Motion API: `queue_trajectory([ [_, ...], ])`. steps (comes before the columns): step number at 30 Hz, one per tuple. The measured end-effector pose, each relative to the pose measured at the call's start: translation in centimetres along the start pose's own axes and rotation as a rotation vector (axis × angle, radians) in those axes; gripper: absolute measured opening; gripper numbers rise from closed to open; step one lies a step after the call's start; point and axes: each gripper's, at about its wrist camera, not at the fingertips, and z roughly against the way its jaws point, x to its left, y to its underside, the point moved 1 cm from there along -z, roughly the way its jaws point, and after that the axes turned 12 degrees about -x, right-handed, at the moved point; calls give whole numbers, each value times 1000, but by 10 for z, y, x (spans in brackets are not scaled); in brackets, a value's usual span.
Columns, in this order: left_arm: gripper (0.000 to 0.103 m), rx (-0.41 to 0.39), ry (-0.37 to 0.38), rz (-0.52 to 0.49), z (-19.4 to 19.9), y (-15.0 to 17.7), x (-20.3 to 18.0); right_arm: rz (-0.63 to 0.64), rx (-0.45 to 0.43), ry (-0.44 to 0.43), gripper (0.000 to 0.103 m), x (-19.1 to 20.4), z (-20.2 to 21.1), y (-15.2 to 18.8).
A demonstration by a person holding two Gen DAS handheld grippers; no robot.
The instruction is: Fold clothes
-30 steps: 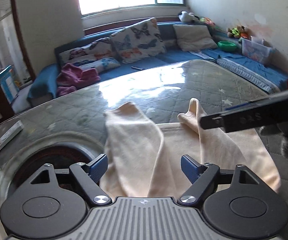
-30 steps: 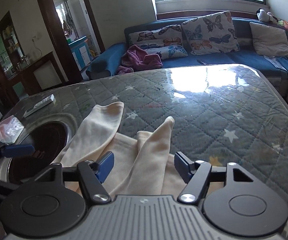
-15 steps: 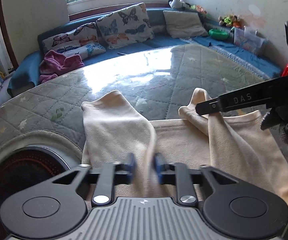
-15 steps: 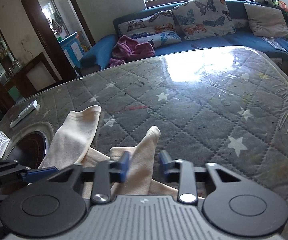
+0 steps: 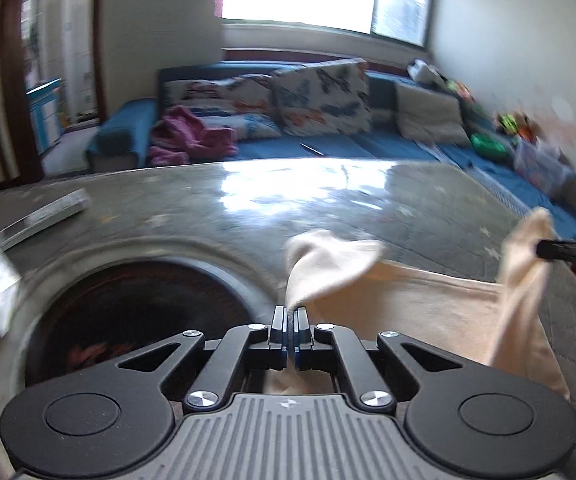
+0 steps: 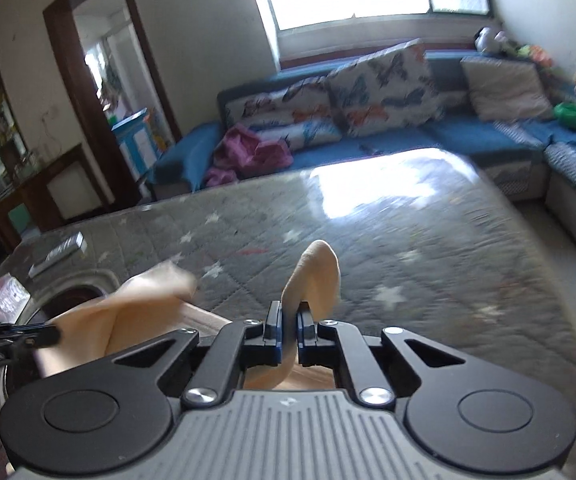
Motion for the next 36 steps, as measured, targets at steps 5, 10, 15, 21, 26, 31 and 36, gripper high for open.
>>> queue_trajectory([
  [5,3,-26,-63,67,49,12,37,-8,-63,61,6,-25,55,6],
  [10,3,-30,-114,148,96,33,67,-33,-100,132,6,-49,103,25],
  [15,0,3,-154,193,135,60,86,-70,-135,219,6,-73,145,48],
  [21,0,54,-179,230,162,86,95,-119,-73,335,6,-107,167,87],
  [26,2,56,-114,164,162,89,73,-140,-9,438,10,-127,170,113],
  [31,5,51,2,90,146,84,35,-132,-54,486,17,-130,187,116],
  [36,11,82,126,56,116,88,-5,-90,-42,368,26,-114,184,111],
])
